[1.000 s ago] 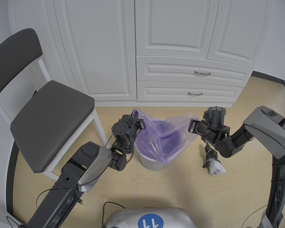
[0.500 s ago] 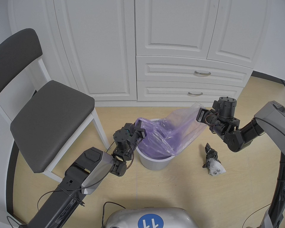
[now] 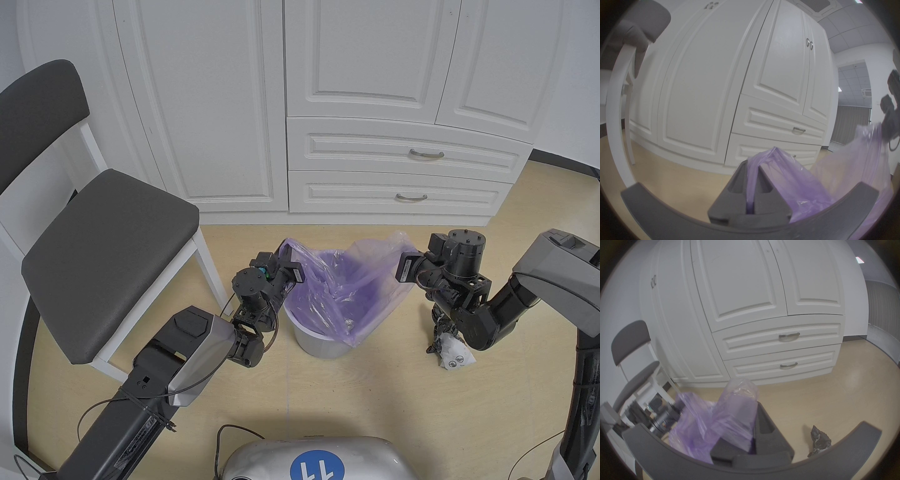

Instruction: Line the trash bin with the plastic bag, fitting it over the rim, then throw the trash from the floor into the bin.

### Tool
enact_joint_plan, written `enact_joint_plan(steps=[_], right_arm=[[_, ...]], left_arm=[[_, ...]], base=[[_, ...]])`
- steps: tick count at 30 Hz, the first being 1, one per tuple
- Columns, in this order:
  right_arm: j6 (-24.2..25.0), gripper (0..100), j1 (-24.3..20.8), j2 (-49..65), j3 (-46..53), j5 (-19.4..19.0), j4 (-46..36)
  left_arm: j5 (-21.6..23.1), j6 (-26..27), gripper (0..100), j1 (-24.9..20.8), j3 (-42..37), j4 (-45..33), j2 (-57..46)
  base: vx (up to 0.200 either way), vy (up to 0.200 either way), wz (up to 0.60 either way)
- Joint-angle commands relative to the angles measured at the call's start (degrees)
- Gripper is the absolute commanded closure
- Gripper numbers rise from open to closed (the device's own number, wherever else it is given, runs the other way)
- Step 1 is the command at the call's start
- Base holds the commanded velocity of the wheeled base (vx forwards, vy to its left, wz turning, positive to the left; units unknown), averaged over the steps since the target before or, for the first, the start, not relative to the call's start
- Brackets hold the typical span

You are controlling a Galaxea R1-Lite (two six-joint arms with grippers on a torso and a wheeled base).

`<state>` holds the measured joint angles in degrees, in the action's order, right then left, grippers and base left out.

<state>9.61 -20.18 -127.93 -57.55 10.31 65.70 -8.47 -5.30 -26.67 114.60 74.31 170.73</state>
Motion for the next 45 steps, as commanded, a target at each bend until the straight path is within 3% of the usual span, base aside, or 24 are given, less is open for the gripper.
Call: enact_joint_plan(steps=[1, 2, 5, 8, 15, 24, 29, 39, 45], right_arm=[[-0.7, 100, 0.2, -2.8, 0.3, -0.3, 0.2], [-0.7, 100, 0.2, -2.8, 0.3, -0.3, 0.2], [-0.8, 100, 1.1, -3.1, 0.2, -1.3, -0.6], [-0.8, 100, 1.8, -3.0, 0.1, -1.8, -0.8], [-2.6, 100, 3.5, -0.7, 0.3, -2.0, -6.5], [-2.9, 100, 4.2, 4.7, -0.1, -2.0, -21.4], [-3.5, 100, 4.3, 8.6, -0.5, -1.9, -31.4], [-11.1, 100, 5.1, 10.2, 2.2, -1.2, -37.1], [-13.9, 100, 5.1, 12.6, 3.3, -1.4, -43.4]], left_arm=[[-0.1, 1.1, 100, 0.0, -3.3, 1.8, -3.3], [-0.1, 1.1, 100, 0.0, -3.3, 1.8, -3.3], [1.7, 0.5, 100, 0.1, -20.4, 3.7, -11.7], [4.6, -1.6, 100, 0.2, -30.4, 2.9, -18.1], [5.7, -3.8, 100, 1.1, -40.0, -6.0, -28.7], [8.2, -4.5, 100, 3.6, -45.4, -13.7, -38.0], [8.7, -4.5, 100, 5.2, -43.3, -18.0, -35.9], [8.7, -4.5, 100, 7.3, -39.4, -19.1, -31.9], [9.4, -4.4, 100, 7.6, -41.7, -26.6, -35.7]], base=[[0.0, 0.0, 0.0], [0.0, 0.0, 0.0], [0.0, 0.0, 0.0], [0.0, 0.0, 0.0], [0.0, 0.0, 0.0], [0.0, 0.0, 0.0], [0.0, 0.0, 0.0], [0.0, 0.0, 0.0], [0.0, 0.0, 0.0]])
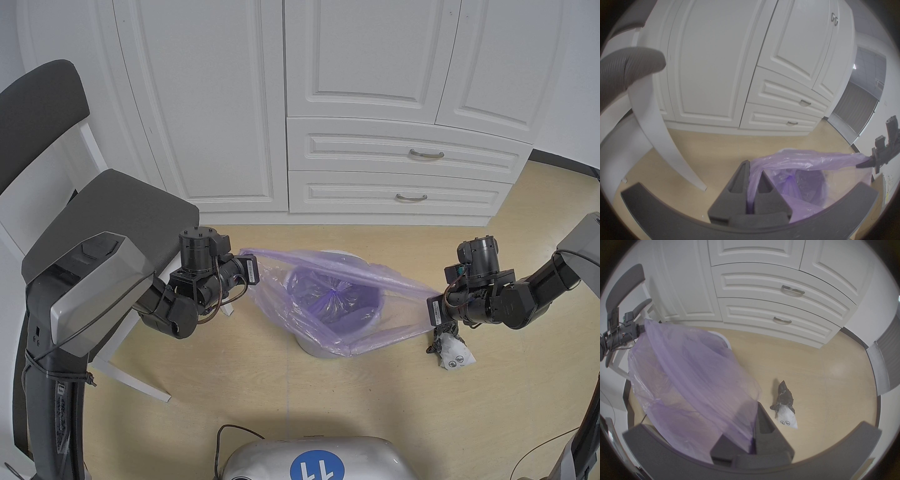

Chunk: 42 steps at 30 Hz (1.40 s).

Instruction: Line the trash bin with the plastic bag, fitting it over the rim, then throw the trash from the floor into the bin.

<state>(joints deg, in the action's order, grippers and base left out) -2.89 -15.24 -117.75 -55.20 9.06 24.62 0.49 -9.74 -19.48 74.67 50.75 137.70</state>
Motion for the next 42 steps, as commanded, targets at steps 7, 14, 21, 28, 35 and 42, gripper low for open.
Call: enact_joint_plan(steps=[7, 14, 21, 28, 35, 42], right_arm=[[-3.4, 100, 0.0, 4.0, 2.5, -0.6, -3.7], [-7.3, 100, -0.1, 8.3, 3.9, -0.7, -10.7], [-7.6, 100, -0.8, 4.0, 2.3, -0.6, -11.3], [-2.6, 100, -0.8, -6.1, -0.2, 0.0, 1.6], [3.9, 100, -1.8, -12.8, -5.7, 0.1, 4.5], [10.4, 100, -1.9, -15.8, -10.0, 0.0, 4.7]], left_arm=[[1.8, 0.2, 100, 0.3, -3.3, -6.5, -4.8], [1.9, 0.6, 100, 0.0, -5.5, -9.8, -8.0], [1.8, 2.3, 100, -1.3, -4.1, -8.6, -2.2], [0.6, 1.9, 100, -1.3, 3.0, -6.7, 7.1], [-2.7, 0.3, 100, -1.1, 8.6, -6.8, 10.2], [-5.4, -1.2, 100, -0.9, 12.0, -6.2, 11.6]], base=[[0.0, 0.0, 0.0], [0.0, 0.0, 0.0], [0.0, 0.0, 0.0], [0.0, 0.0, 0.0], [0.0, 0.0, 0.0], [0.0, 0.0, 0.0]])
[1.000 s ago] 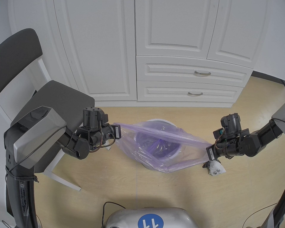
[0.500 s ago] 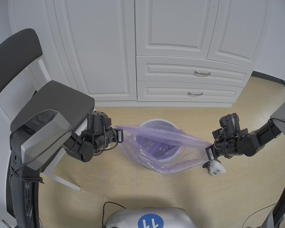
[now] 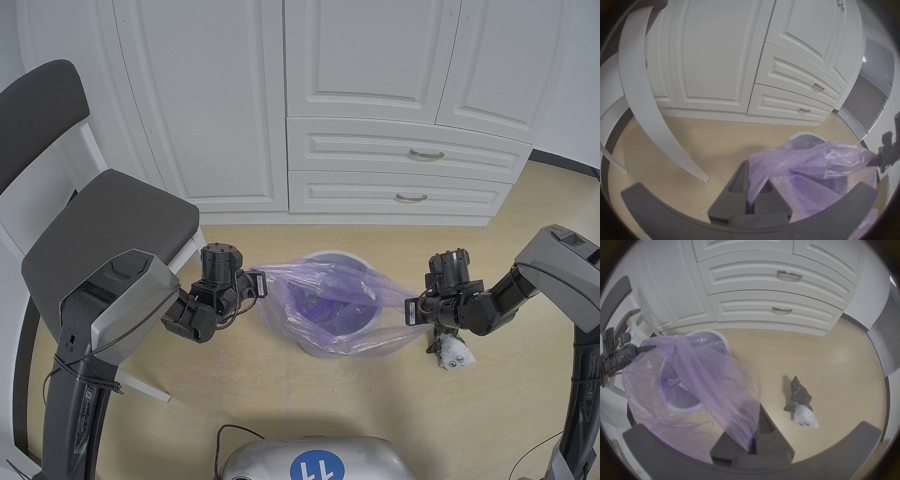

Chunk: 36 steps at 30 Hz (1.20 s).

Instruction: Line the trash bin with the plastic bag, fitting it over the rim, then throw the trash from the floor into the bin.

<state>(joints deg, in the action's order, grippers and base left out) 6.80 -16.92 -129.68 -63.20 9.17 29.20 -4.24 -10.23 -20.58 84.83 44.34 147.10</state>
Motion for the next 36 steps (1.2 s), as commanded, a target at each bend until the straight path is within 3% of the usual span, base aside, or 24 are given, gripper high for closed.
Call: enact_joint_plan(steps=[1, 7, 8, 14, 15, 18, 19, 22, 27, 33, 34, 36], right_arm=[[0.8, 100, -0.1, -3.8, -1.9, -0.1, 0.2], [0.8, 100, 0.0, -3.4, -1.3, -0.1, 0.2], [0.8, 0, 0.0, -3.4, -0.9, -0.1, 0.3], [-3.5, 0, 1.2, 0.7, 4.0, -0.8, 1.0], [-6.8, 0, 2.0, 3.8, 6.9, -2.2, 1.5], [-10.3, 0, 2.5, 8.1, 11.4, -6.3, 4.1], [-13.0, 0, 2.8, 11.8, 15.5, -9.6, 7.5], [-16.7, 0, 2.6, 16.2, 20.8, -10.8, 12.7], [-17.7, 0, 0.0, 19.5, 25.6, -10.1, 18.1], [-18.3, 0, -0.2, 16.5, 26.7, -11.0, 18.0], [-18.2, 0, 0.2, 14.6, 26.2, -12.3, 18.4], [-17.8, 0, 1.9, 11.4, 25.0, -18.9, 19.7]], left_arm=[[-0.7, -0.8, 100, 0.5, 1.2, 0.4, 1.8], [2.1, -0.4, 100, 1.1, -5.8, 0.4, -4.4], [4.4, 0.0, 100, 1.0, -8.4, 0.4, -5.6], [6.7, 0.7, 100, 0.4, -10.4, 0.6, -6.0], [6.8, 0.6, 100, 0.4, -10.6, 0.8, -6.4], [6.7, 0.6, 100, 0.3, -10.7, 1.7, -6.9], [6.4, 0.3, 100, -0.2, -10.7, 3.2, -7.1], [6.2, 0.2, 100, -0.8, -10.7, 5.1, -7.3], [6.1, 0.5, 100, -1.2, -11.1, 5.1, -7.6], [6.1, 0.6, 100, -1.0, -11.7, 4.7, -7.6], [6.1, 0.6, 100, -1.0, -11.6, 4.7, -7.5], [6.1, 0.6, 100, -1.0, -11.0, 4.5, -7.1]], base=[[0.0, 0.0, 0.0], [0.0, 0.0, 0.0], [0.0, 0.0, 0.0], [0.0, 0.0, 0.0], [0.0, 0.0, 0.0], [0.0, 0.0, 0.0], [0.0, 0.0, 0.0], [0.0, 0.0, 0.0], [0.0, 0.0, 0.0], [0.0, 0.0, 0.0], [0.0, 0.0, 0.0], [0.0, 0.0, 0.0]])
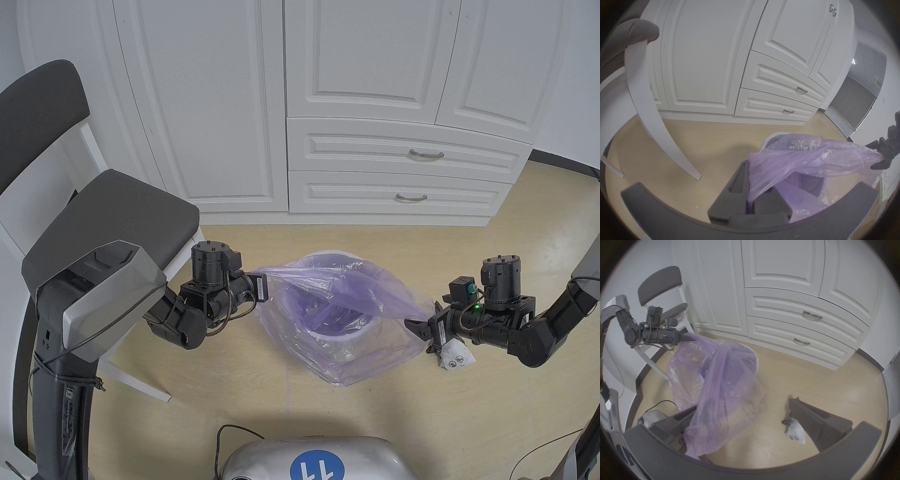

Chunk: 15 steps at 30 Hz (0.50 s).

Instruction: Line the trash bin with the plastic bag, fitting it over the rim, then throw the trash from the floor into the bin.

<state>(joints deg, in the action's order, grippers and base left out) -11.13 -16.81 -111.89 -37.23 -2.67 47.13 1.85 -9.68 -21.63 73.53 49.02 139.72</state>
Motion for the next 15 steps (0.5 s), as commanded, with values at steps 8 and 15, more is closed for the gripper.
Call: enact_joint_plan(steps=[8, 15], right_arm=[[-0.2, 0, 16.1, -14.5, -0.7, -46.7, 9.1], [-0.2, 0, 21.1, -19.1, -0.7, -52.9, 15.7]], left_arm=[[0.0, 0.2, 100, 1.8, 2.9, -4.3, 2.1], [-0.6, 0.1, 100, 3.4, 7.1, -7.4, 4.9]], base=[[0.0, 0.0, 0.0], [0.0, 0.0, 0.0]])
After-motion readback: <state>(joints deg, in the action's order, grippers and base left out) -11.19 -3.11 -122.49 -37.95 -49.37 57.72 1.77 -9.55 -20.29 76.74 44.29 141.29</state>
